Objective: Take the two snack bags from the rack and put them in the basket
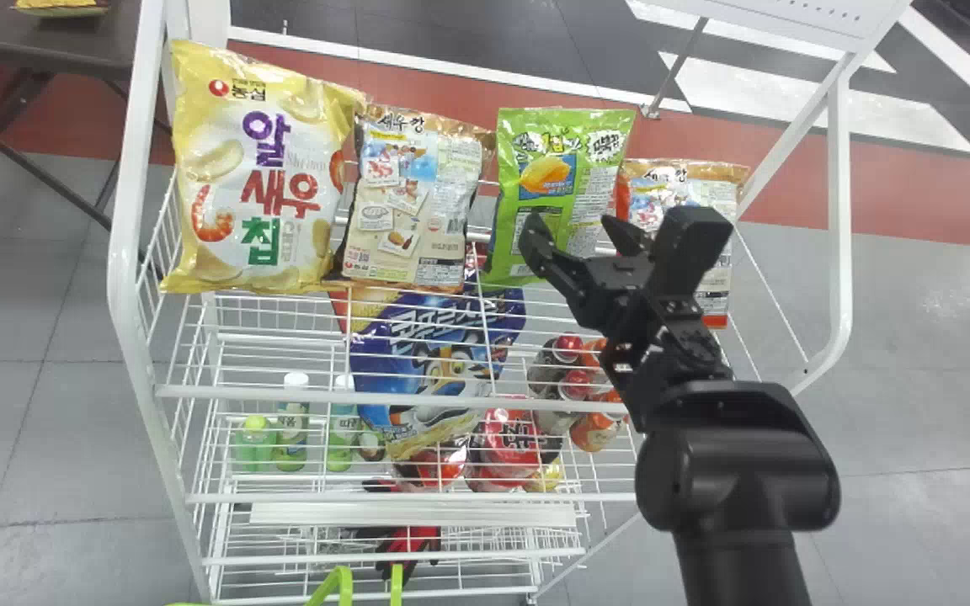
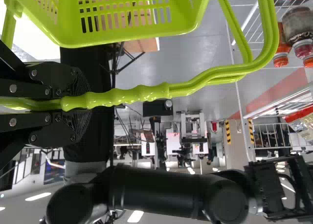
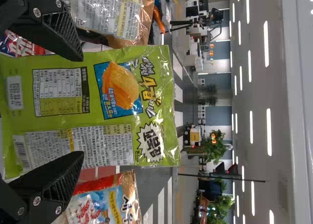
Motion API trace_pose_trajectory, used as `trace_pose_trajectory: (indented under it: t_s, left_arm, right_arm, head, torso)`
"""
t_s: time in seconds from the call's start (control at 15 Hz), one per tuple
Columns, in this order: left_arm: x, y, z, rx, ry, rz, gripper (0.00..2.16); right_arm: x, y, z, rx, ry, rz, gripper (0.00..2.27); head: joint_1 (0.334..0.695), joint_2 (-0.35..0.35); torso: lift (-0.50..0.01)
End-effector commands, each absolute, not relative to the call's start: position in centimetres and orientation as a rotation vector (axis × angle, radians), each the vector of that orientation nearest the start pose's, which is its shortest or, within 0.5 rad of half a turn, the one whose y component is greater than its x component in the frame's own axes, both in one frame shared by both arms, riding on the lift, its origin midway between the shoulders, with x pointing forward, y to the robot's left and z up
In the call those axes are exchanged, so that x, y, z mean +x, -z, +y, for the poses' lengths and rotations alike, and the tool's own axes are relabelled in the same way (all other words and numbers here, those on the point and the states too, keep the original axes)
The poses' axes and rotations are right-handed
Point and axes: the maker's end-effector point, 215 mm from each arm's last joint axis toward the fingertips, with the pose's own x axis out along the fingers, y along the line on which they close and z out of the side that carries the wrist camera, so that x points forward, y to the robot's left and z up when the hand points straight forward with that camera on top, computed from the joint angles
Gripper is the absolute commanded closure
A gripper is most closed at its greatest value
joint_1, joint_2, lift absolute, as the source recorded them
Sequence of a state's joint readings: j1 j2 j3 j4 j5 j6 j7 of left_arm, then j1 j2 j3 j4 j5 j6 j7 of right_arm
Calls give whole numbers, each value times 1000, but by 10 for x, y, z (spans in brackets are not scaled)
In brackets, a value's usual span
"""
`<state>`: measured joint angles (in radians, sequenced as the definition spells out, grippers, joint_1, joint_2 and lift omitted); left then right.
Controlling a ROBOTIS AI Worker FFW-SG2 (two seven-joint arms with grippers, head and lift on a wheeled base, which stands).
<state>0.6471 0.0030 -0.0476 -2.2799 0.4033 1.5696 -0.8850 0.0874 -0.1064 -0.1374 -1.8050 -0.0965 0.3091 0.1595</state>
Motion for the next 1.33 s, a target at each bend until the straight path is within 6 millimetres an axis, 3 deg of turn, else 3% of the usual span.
trace_pose_trajectory:
  t_s: [0.0, 0.47, 0.73, 1.07, 1.27]
  left_arm:
    - [113, 424, -27, -964, 1064, 1281, 1521]
    - [127, 427, -21, -967, 1053, 1263, 1521]
    - [127, 432, -21, -974, 1045, 1275, 1521]
    - [119, 435, -21, -989, 1038, 1292, 1521]
    - [109, 437, -20, -1009, 1030, 1309, 1521]
  right_arm:
    - [588, 354, -293, -20, -35, 166, 144]
    - [623, 354, -315, -33, 18, 162, 144]
    - [634, 361, -311, -28, -6, 181, 144]
    - [631, 376, -306, -28, -32, 216, 670]
    - [629, 386, -305, -9, -46, 246, 1571]
  head:
    - [695, -350]
    - [695, -350]
    - [695, -350]
    - [695, -350]
    - [695, -350]
  torso:
    - [-10]
    - [-10]
    - [-10]
    - [-10]
    - [-10]
